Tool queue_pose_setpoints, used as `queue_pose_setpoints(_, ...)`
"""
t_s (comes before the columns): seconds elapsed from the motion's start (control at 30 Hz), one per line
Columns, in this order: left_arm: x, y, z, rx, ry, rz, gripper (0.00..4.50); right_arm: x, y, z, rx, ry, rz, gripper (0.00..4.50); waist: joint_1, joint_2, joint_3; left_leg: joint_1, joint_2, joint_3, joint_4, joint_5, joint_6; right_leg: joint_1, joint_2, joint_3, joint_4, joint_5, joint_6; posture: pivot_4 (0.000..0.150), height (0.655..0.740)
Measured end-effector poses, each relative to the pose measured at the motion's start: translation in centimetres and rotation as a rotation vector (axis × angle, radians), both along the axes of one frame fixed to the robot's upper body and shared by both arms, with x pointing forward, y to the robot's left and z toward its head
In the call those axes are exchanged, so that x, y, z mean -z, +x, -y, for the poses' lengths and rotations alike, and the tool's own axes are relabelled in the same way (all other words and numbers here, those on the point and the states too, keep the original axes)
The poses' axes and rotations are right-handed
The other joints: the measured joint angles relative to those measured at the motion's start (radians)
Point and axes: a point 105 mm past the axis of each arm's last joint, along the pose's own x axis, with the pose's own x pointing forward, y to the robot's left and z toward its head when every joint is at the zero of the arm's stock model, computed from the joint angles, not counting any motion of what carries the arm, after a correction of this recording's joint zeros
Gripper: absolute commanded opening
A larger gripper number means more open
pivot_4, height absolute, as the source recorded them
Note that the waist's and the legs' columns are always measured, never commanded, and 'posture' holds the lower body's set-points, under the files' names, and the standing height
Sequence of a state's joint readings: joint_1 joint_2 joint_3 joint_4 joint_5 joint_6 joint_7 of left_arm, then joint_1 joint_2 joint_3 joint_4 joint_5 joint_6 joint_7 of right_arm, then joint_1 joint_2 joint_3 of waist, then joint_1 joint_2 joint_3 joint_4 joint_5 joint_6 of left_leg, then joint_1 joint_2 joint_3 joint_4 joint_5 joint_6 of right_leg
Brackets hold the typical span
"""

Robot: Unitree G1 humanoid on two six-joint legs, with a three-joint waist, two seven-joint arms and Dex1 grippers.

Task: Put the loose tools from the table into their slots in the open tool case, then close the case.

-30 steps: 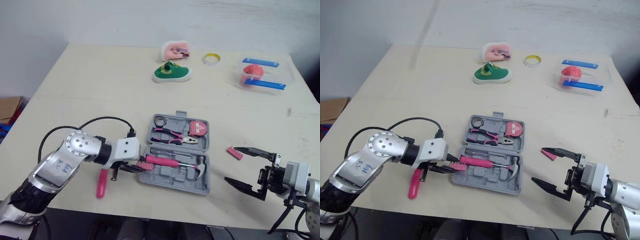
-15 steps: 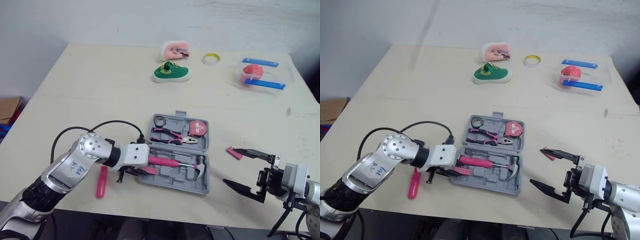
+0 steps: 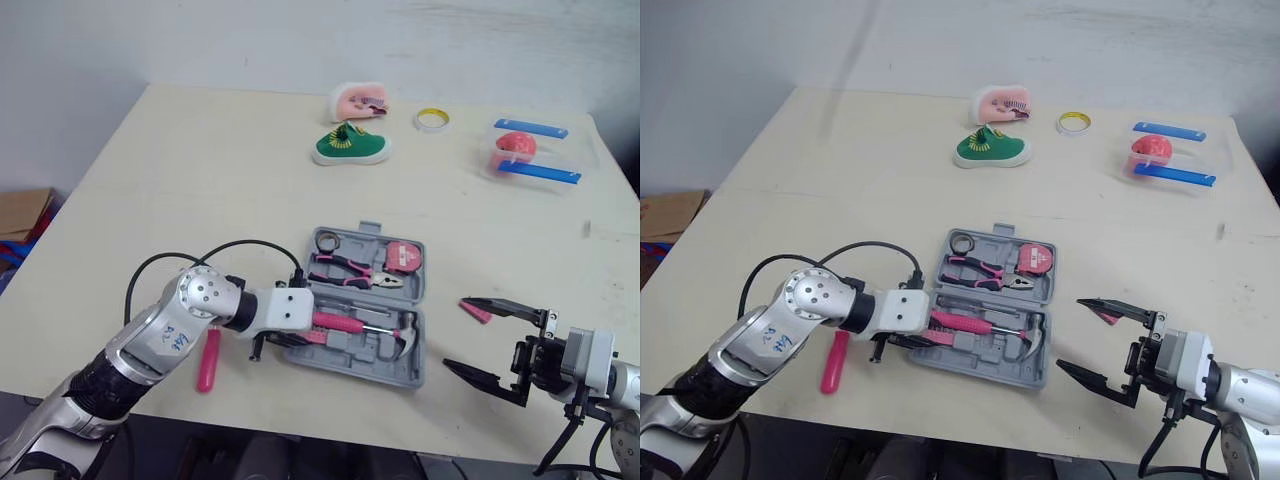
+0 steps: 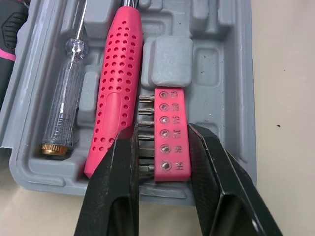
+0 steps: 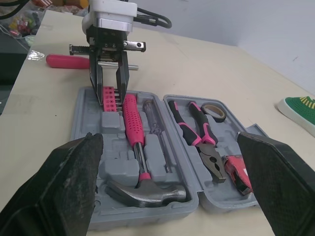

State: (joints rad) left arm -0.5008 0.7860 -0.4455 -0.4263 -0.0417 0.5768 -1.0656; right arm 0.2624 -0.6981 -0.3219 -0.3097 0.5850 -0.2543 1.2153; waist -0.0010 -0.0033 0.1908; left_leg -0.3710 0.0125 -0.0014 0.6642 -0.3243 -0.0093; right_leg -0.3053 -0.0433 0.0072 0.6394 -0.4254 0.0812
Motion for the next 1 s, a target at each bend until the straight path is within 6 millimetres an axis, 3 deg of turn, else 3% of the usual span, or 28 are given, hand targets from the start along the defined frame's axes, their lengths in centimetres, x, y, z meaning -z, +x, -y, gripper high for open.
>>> queue_pose_setpoints(0.13,-0.2,-0.3,0.4,0.042,-0.034,0.039,3.38,0.1,0.0,0.0,0.001,0.001,-0.009,4.5,0.0,0.0,0.0,0.0,0.0,0.0,0.0,0.0,0.0,0.0,0.0,0.0,0.0,0.0,0.0,0.15,0.74)
queue_pose_setpoints(0.4,-3.5,-1.2,-1.3,0.038,-0.213,0.135,3.38,0.3,-0.7,-0.4,-0.015,0.014,-0.046,4.5,-0.001,0.0,0.0,0.0,0.0,0.0,0.001,0.0,0.0,0.0,0.0,0.0,0.001,0.0,0.0,0.15,0.74)
queue_pose_setpoints(0.53,-4.0,-1.6,-1.2,0.073,-0.408,0.1,1.64,0.2,-0.6,-0.5,-0.014,0.015,-0.043,4.5,-0.001,0.0,0.0,0.0,0.0,0.0,0.001,0.0,0.0,0.0,0.0,-0.001,0.0,0.0,0.0,0.15,0.74)
queue_pose_setpoints(0.6,-3.6,-1.2,-1.7,0.052,-0.422,0.096,0.7,0.1,-0.5,-0.5,-0.016,0.015,-0.035,4.5,-0.001,0.0,0.0,0.0,0.0,0.0,0.001,0.0,0.0,0.0,0.0,-0.001,0.0,0.0,0.0,0.15,0.74)
queue_pose_setpoints(0.67,-2.9,-0.9,-2.2,0.024,-0.428,0.071,0.03,0.1,-0.5,-0.5,-0.015,0.014,-0.036,4.5,-0.001,0.0,0.0,0.0,0.0,0.0,0.0,0.0,0.0,0.0,0.0,-0.001,0.0,0.0,0.0,0.15,0.74)
queue_pose_setpoints(0.8,-0.9,-1.0,-1.8,-0.002,-0.44,-0.026,0.03,0.1,-0.5,-0.5,-0.016,0.013,-0.036,4.5,-0.001,0.0,0.0,0.0,0.0,0.0,0.001,0.0,0.0,0.0,0.0,0.0,0.002,0.0,0.0,0.15,0.74)
queue_pose_setpoints(1.0,0.8,-0.5,-2.1,-0.013,-0.372,-0.03,0.03,0.3,-0.5,-0.4,-0.011,0.01,-0.04,4.5,-0.002,0.0,0.0,0.0,0.0,0.0,0.001,0.0,0.0,0.0,0.0,0.0,0.003,0.0,0.0,0.15,0.74)
